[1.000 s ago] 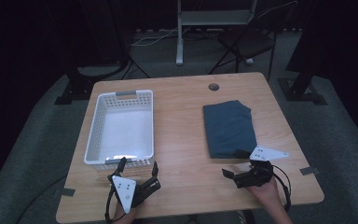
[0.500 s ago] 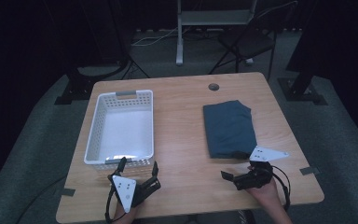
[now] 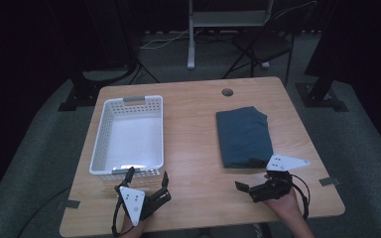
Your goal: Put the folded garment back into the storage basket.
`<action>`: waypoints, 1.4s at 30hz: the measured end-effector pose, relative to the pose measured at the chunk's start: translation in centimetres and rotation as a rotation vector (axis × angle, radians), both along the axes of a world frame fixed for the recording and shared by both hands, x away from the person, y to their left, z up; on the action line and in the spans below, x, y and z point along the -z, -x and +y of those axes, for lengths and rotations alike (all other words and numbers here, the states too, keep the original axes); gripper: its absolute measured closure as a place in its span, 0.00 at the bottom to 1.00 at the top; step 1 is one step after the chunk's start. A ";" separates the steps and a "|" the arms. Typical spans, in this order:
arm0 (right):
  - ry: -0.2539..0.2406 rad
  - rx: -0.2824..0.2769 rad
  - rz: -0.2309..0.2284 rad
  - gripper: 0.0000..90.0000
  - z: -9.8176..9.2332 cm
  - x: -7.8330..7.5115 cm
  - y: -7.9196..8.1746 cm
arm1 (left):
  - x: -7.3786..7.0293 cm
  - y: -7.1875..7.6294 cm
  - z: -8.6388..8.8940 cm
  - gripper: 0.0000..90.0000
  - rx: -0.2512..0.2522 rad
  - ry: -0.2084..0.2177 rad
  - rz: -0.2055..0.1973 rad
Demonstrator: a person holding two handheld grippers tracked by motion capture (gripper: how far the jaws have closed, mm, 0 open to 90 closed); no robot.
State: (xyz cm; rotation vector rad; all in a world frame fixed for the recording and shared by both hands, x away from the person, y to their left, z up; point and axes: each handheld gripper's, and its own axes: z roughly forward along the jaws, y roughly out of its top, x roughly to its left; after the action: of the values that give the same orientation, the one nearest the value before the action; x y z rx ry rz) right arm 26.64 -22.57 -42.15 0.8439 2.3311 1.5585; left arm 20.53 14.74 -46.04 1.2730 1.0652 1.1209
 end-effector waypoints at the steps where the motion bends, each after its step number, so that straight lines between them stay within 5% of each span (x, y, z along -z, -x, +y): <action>1: -0.001 0.009 -0.009 0.05 0.0 -0.2 0.0 | 0.0 0.0 0.0 0.04 0.000 0.000 0.000; 13: -0.008 0.006 -0.091 0.05 -0.3 -3.5 -0.1 | 0.0 0.0 0.0 0.04 0.000 0.000 -0.001; 29: -0.036 0.079 -0.189 0.05 -1.8 -7.9 -1.7 | 0.0 0.0 0.0 0.04 0.000 0.003 -0.005; 32: -0.075 0.088 -0.199 0.05 -2.4 -8.5 -2.2 | 0.0 0.0 0.0 0.04 0.000 0.003 -0.005; 42: -0.093 0.102 -0.196 0.05 -3.6 -11.5 -5.3 | 0.0 0.0 0.0 0.04 0.001 0.002 -0.004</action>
State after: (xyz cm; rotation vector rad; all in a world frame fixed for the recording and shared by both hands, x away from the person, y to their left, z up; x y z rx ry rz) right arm 31.94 -26.17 -30.69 0.7781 2.0624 1.6374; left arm 20.52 14.73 -46.05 1.2690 1.0628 1.1204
